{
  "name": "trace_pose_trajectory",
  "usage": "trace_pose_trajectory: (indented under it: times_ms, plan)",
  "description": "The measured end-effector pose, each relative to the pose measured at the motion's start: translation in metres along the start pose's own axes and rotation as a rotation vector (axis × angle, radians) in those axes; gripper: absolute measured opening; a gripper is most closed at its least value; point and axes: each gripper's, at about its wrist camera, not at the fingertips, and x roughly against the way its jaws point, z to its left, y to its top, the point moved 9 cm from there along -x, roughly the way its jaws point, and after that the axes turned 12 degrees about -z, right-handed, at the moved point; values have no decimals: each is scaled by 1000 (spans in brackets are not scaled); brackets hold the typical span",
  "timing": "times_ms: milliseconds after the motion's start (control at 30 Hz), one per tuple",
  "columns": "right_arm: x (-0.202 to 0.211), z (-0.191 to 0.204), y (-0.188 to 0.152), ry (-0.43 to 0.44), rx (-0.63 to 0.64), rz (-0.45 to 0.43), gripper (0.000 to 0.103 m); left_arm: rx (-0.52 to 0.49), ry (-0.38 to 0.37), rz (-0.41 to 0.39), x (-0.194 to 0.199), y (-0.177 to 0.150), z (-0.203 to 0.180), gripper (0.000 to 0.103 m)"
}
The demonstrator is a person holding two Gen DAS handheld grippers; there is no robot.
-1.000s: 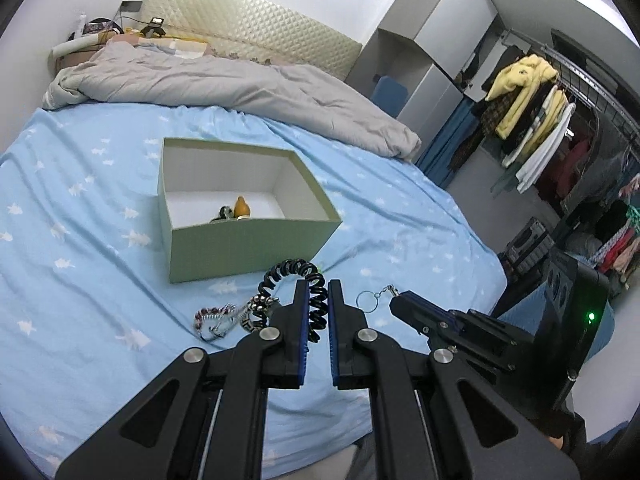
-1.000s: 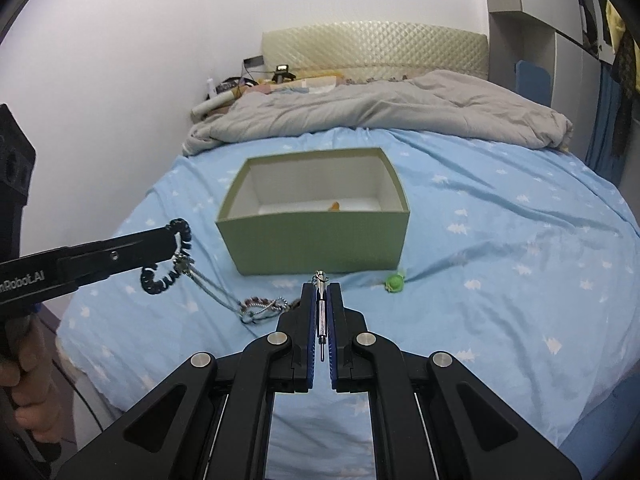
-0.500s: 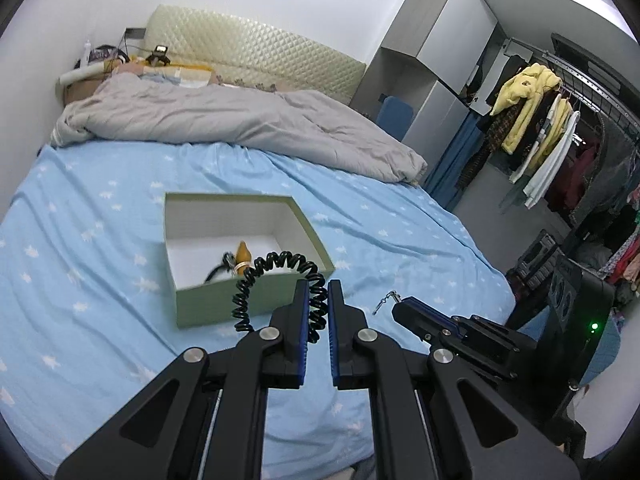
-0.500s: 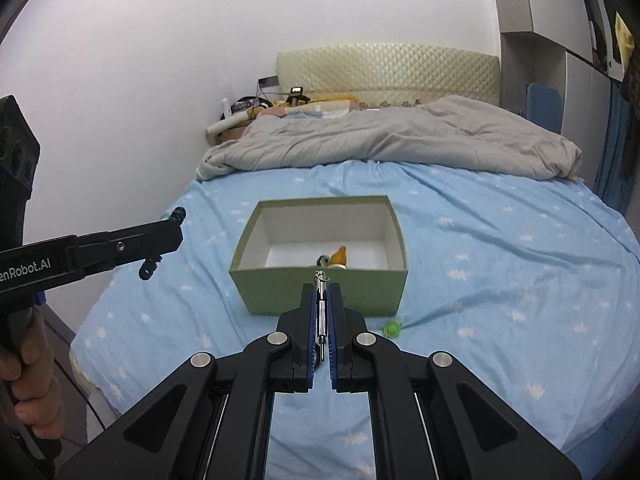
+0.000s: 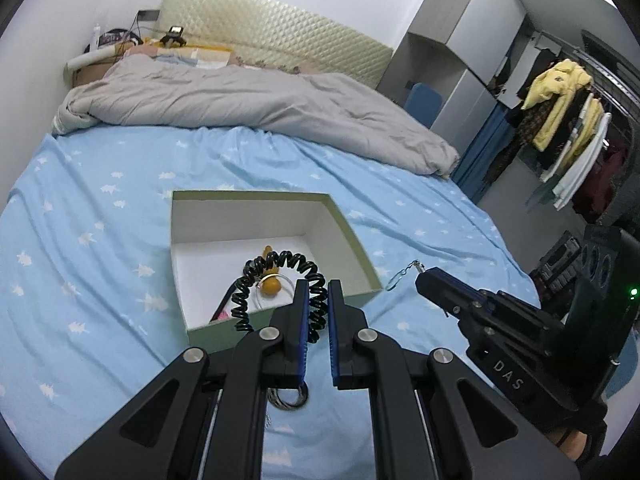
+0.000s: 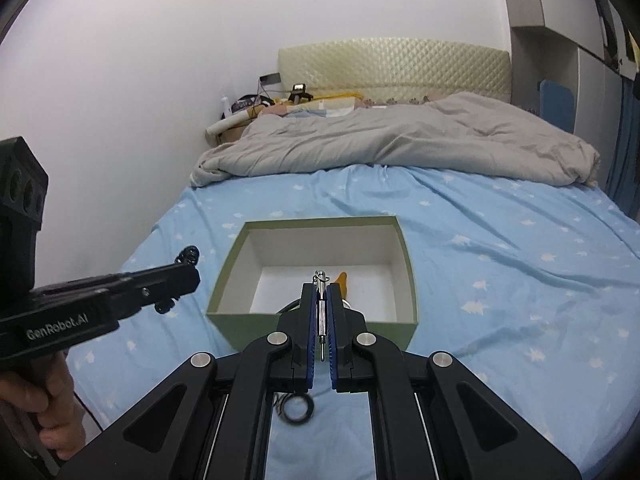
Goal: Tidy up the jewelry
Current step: 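Open both tools over the green box to drop bracelet and keychain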
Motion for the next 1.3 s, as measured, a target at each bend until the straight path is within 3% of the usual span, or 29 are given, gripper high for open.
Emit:
trace_pose_trajectory:
  times_ms: [233, 500, 600, 667, 767, 1300]
  plan:
    - [-62, -20, -15, -1, -6, 66, 3, -3, 31, 62, -60, -5, 23, 8]
    - [-111, -33, -46, 3, -29, 146, 4, 3, 57, 127, -97, -20, 44, 9]
    - [-115, -37, -51, 4, -49, 163, 17, 18, 64, 142, -100, -24, 48, 9]
    - [-110, -38, -50, 11, -58, 157, 27, 17, 60, 142, -98, -22, 47, 11]
    - [-98, -36, -43, 3, -47, 138, 27, 8, 69, 126, -88, -17, 43, 35]
    - [29, -2, -4, -2, -41, -14, 27, -69, 93, -3, 23, 3, 6, 35]
